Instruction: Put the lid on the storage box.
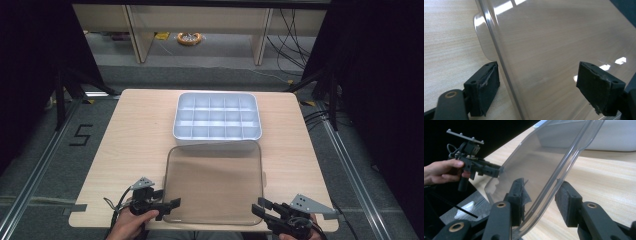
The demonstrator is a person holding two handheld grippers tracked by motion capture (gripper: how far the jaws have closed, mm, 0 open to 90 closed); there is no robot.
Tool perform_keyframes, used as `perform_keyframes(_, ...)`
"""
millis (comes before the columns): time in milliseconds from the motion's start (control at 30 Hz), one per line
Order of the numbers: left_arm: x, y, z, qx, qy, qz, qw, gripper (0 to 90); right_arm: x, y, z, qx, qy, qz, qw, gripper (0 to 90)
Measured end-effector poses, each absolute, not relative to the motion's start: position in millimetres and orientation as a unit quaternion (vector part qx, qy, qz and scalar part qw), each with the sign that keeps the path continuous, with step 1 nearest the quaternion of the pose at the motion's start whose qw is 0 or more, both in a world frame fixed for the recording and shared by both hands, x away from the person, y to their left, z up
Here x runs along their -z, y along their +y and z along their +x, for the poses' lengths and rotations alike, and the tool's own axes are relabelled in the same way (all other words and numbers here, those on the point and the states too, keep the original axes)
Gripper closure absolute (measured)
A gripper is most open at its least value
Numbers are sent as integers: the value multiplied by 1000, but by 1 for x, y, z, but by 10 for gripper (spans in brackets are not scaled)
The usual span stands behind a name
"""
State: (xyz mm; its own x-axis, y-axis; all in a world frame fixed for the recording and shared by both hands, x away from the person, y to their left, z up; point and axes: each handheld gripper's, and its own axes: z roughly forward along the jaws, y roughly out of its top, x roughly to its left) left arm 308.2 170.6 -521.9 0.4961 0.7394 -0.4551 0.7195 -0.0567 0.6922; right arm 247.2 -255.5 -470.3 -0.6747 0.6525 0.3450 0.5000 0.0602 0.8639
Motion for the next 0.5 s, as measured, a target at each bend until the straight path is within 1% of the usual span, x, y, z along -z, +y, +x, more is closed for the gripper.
perform_keyframes(33, 522, 171, 309, -3, 501, 726, 471, 180, 470, -254, 244, -556, 720, 412, 53, 611)
perform_keyframes(67, 523, 171, 309, 3, 499, 725, 475, 211, 472, -254, 245, -562, 718, 407, 62, 612)
perform_keyframes(100, 523, 172, 310, 6, 500, 723, 477, 219, 472, -256, 246, -559, 724, 397, 71, 612)
perform_keyframes(167, 523, 175, 310, 8, 503, 721, 476, 266, 474, -257, 247, -562, 722, 398, 69, 611)
perform_keyframes(200, 523, 177, 310, 13, 507, 719, 475, 350, 475, -257, 247, -556, 717, 416, 61, 607)
perform_keyframes(233, 524, 179, 311, 22, 516, 709, 479, 350, 475, -257, 247, -556, 717, 416, 61, 607)
perform_keyframes(267, 525, 180, 311, 27, 522, 703, 482, 424, 479, -262, 251, -541, 721, 430, 63, 601)
perform_keyframes(300, 525, 180, 311, 30, 523, 702, 483, 424, 479, -262, 251, -541, 721, 430, 63, 601)
perform_keyframes(367, 526, 180, 310, 29, 526, 696, 487, 467, 483, -262, 252, -527, 714, 457, 54, 592)
perform_keyframes(433, 525, 181, 309, 23, 521, 697, 493, 502, 488, -265, 256, -515, 722, 456, 74, 586)
perform_keyframes(467, 523, 181, 308, 19, 519, 692, 501, 528, 488, -264, 256, -510, 720, 466, 61, 584)
perform_keyframes(500, 522, 181, 308, 18, 515, 692, 505, 553, 489, -264, 255, -493, 720, 484, 61, 584)
